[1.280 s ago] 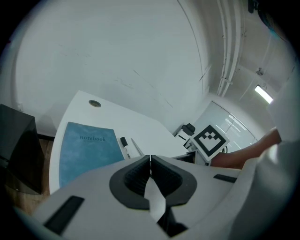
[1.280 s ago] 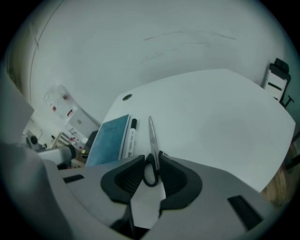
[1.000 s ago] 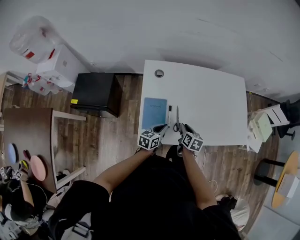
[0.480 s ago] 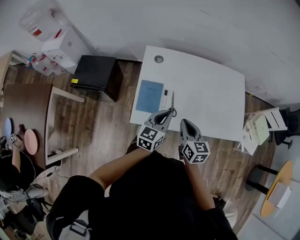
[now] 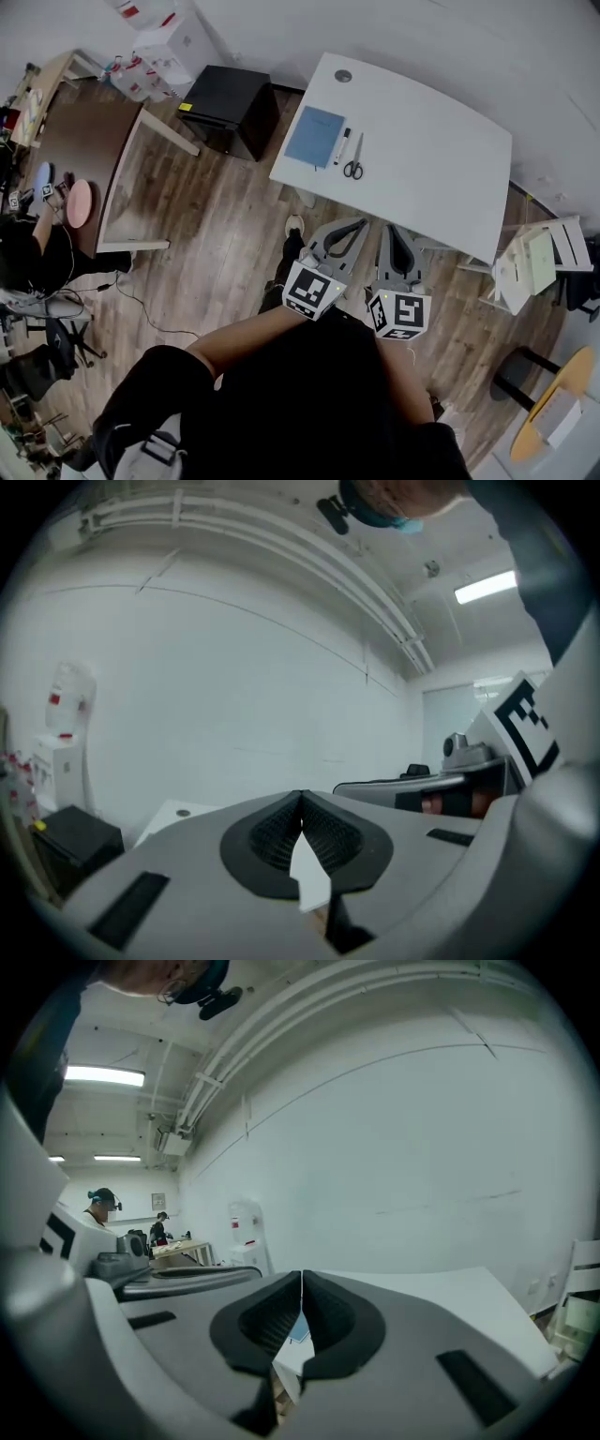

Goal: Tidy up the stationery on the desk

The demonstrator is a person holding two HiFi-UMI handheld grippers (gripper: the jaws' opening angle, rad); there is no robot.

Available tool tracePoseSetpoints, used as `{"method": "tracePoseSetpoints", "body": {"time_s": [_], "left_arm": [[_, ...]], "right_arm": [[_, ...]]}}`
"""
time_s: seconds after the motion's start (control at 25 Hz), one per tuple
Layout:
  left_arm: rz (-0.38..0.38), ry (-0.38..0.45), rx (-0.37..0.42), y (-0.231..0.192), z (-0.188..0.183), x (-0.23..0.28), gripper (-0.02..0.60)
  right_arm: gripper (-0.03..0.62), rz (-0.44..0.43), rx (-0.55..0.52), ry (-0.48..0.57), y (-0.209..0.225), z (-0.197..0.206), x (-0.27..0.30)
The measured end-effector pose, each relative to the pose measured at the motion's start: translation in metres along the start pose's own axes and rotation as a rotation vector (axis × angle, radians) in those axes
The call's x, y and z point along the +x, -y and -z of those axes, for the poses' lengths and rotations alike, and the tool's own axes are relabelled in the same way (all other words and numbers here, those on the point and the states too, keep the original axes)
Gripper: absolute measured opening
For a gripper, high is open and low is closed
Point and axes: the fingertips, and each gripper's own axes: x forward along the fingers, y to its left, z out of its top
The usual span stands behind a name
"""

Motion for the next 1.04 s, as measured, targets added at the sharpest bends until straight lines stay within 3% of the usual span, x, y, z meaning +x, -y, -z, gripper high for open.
{"method": "tracePoseSetpoints", "body": {"time_s": [0.12, 0.32, 0.64, 1.04], "left_arm": [[-0.054, 0.029, -0.064, 0.028, 0.003, -0.024, 0.014], [-0.053, 0.062, 0.02, 0.072, -0.007, -0.03, 0.014], [0.007, 0.1, 0.072, 0.105, -0.021, -0.029, 0.014], [0.02, 0.131, 0.105, 0.144, -0.018, -0.039, 0.014]], "right_arm": [[0.034, -0.028, -0.005, 0.029, -0.013, -0.001, -0.042], [0.034, 0.005, -0.117, 0.072, -0.013, -0.007, -0.083], [0.034, 0.061, -0.065, 0.105, 0.005, -0.012, -0.108], [0.032, 0.064, -0.098, 0.102, 0.005, -0.001, -0.139]]}}
